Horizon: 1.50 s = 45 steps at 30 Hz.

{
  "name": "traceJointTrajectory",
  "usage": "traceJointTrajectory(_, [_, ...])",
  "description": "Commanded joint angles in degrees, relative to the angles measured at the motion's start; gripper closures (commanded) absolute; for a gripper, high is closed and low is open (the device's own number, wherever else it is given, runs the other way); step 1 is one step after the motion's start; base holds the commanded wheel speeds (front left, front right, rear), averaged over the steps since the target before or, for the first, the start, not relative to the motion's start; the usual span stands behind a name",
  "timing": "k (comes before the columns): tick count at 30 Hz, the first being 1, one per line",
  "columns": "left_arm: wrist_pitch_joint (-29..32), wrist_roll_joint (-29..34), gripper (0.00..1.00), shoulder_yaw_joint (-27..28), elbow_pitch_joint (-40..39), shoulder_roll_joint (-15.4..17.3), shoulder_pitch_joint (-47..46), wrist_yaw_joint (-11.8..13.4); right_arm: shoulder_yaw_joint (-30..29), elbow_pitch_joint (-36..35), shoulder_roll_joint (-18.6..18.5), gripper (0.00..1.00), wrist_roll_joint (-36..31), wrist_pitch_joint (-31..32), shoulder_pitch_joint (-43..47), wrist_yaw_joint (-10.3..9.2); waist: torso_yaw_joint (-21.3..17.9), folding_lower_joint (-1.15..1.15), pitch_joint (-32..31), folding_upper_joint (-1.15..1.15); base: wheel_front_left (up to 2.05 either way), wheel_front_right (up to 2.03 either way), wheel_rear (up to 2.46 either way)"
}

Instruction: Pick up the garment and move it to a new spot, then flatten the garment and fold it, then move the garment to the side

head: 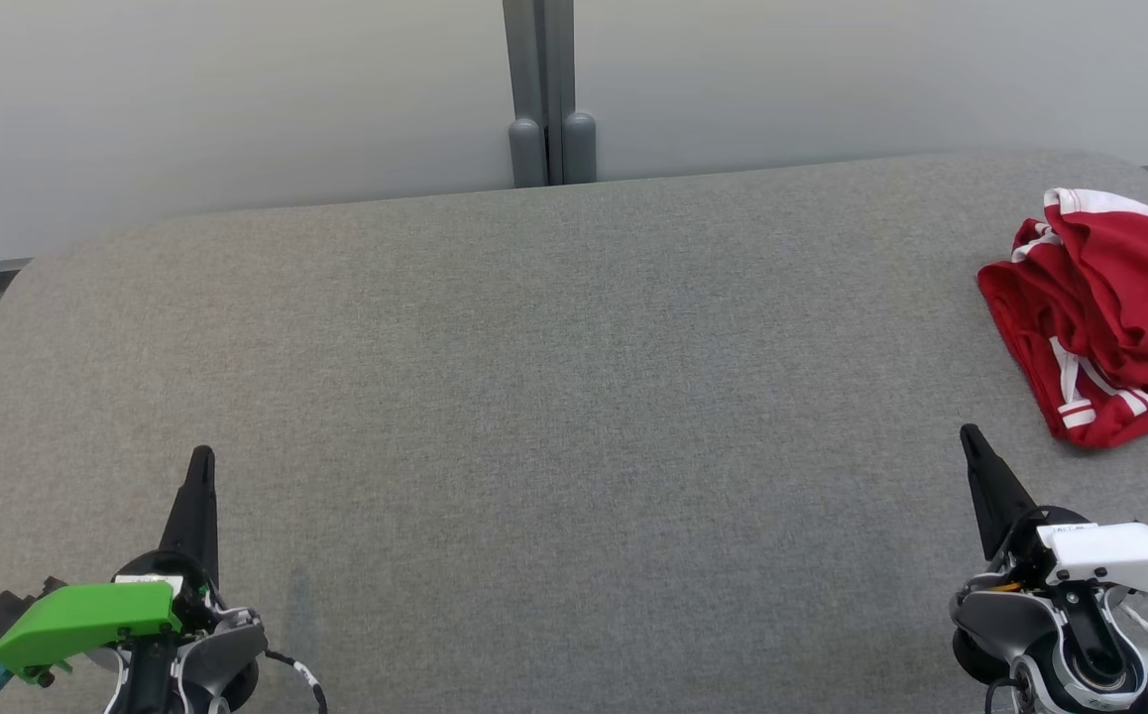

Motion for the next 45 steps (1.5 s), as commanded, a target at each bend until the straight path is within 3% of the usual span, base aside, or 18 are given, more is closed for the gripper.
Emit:
traceJointTrajectory(1, [0.3,-0.1,1.00,0.1,-0.1,0.4,0.6,-0.2,-0.1,-0.3,0.0,1.00,0.4,0.2,0.0,0.04,0.0,0.00,0.0,0.00,0.00,0.00,0.00])
traceJointTrajectory(45, [0.3,-0.1,1.00,0.1,-0.1,0.4,0.6,-0.2,-0.1,-0.3,0.0,1.00,0.4,0.2,0.0,0.04,0.0,0.00,0.0,0.00,0.00,0.00,0.00])
